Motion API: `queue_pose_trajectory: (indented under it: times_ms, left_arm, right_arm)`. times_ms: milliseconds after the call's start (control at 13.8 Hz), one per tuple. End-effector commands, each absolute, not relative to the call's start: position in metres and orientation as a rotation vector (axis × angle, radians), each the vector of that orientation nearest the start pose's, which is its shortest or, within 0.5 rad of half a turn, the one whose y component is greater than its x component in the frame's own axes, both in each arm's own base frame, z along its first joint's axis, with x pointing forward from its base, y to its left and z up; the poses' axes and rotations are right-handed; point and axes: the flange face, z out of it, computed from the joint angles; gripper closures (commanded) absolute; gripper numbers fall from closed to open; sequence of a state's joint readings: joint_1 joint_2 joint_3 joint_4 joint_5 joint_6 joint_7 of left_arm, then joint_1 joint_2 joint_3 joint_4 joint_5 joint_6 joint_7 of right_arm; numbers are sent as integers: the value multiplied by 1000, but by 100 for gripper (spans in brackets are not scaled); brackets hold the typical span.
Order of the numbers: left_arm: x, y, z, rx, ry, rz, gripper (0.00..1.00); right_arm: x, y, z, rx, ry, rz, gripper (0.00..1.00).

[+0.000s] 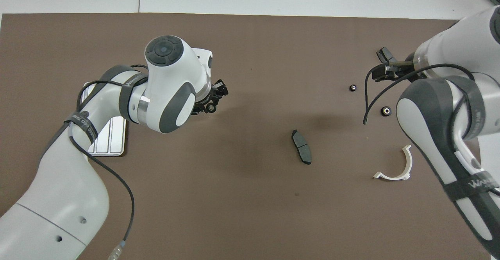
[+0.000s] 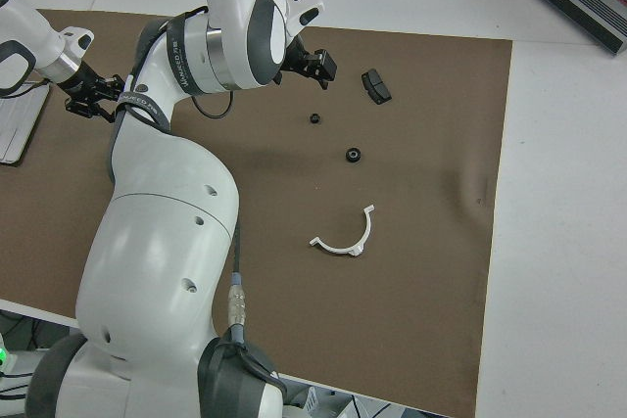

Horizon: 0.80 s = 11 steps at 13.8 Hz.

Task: Place bearing gear from tray to pile
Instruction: 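Carry the third gear from the tray to the center with the left gripper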

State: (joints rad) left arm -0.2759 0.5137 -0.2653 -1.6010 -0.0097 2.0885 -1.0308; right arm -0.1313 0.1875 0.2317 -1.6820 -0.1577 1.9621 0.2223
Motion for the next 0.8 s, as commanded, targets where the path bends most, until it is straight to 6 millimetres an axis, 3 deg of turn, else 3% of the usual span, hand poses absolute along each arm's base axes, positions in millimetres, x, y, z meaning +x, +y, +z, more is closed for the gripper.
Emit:
queue_pose_trajectory:
  times_ms: [0, 217, 362, 507, 652, 724]
  left_arm:
    - [596, -356, 321, -3105, -866, 76, 76]
    - [585, -384, 309, -3101, -786, 54, 72]
    - [583, -386, 306, -3094, -765, 45, 48]
    - [583, -385, 308, -3092, -753, 47, 31]
    - [588, -383, 320, -3098, -746, 13, 27]
    - [595, -378, 330, -3095, -756, -11, 27]
  right_arm:
    - [616, 48, 514, -3211, 152, -168, 0]
    - [610, 58, 524, -3214, 126, -167, 0]
    - [602, 58, 532, -3220, 128, -150, 0]
    - [598, 63, 531, -3187, 127, -138, 0]
    - [599, 68, 530, -3168, 128, -140, 0]
    - [598, 82, 528, -3167, 99, -140, 0]
